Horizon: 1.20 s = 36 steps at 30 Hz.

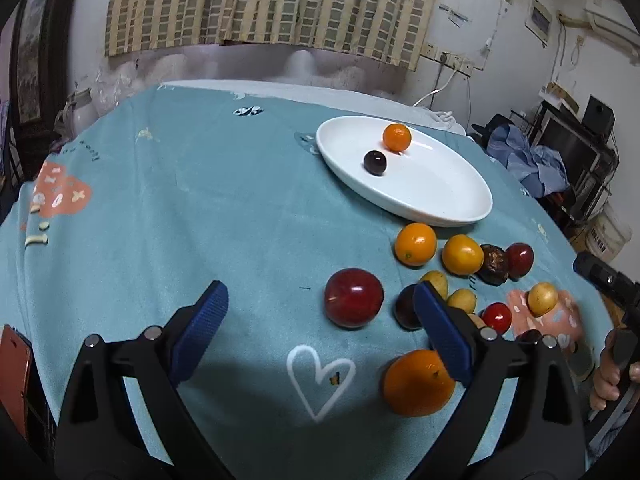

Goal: Organize fruits
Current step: 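Grasp the large red plum with the left tool while the right grasps a yellow plum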

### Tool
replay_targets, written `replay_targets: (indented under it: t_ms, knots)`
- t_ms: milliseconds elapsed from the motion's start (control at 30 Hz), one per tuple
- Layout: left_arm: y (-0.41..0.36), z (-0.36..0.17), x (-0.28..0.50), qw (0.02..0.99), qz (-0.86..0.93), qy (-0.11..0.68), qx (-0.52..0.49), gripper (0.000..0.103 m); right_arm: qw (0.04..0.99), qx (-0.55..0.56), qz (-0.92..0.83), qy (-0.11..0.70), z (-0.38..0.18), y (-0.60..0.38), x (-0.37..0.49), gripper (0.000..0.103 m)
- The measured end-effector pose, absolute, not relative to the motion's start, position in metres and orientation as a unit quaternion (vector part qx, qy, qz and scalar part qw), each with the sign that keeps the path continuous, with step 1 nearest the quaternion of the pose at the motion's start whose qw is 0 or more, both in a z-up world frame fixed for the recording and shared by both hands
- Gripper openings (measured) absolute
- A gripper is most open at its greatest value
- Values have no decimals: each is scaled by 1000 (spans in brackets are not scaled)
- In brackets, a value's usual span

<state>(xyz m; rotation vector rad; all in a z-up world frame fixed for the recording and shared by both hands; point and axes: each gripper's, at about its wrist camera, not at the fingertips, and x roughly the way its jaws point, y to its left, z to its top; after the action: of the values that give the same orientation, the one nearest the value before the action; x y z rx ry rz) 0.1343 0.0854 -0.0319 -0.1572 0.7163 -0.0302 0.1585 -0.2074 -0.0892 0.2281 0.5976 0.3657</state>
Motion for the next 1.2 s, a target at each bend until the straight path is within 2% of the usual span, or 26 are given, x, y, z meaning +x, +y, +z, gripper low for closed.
replay_targets:
  t_ms: [233, 500, 533, 600, 667, 700, 733, 900, 967, 1067, 1167, 1200]
  knots:
    - [63, -49, 152, 923, -2, 385, 5, 96, 928, 91, 149, 328, -100, -203, 167, 91]
    - [74, -52, 165, 918, -14, 396, -28, 95, 923, 73, 133, 354, -112, -202, 173, 91]
    - [73, -52, 166, 918, -16, 396, -27, 94, 924, 67, 131, 354, -113, -201, 173, 91]
    - [68, -52, 165, 919, -25, 394, -17, 85, 924, 57, 132, 356, -115, -199, 173, 89]
    - [60, -52, 165, 918, -34, 395, -3, 77, 921, 40, 131, 364, -118, -195, 174, 75]
    - [57, -53, 166, 918, -38, 395, 4, 69, 919, 34, 132, 370, -121, -193, 175, 73]
    - [55, -52, 167, 918, -39, 395, 7, 67, 917, 32, 133, 374, -123, -192, 176, 67]
    - [62, -61, 176, 905, -51, 421, -19, 52, 910, 25, 131, 393, -130, -191, 179, 56]
    - [64, -62, 178, 903, -54, 426, -28, 50, 906, 33, 130, 402, -133, -194, 182, 46]
    - [65, -63, 178, 903, -54, 426, -30, 50, 905, 44, 133, 401, -133, -197, 182, 40]
    - [66, -62, 175, 904, -64, 420, -39, 40, 905, 49, 135, 400, -133, -198, 181, 38]
    - [66, -61, 175, 905, -61, 418, -40, 40, 907, 55, 138, 395, -131, -199, 181, 38]
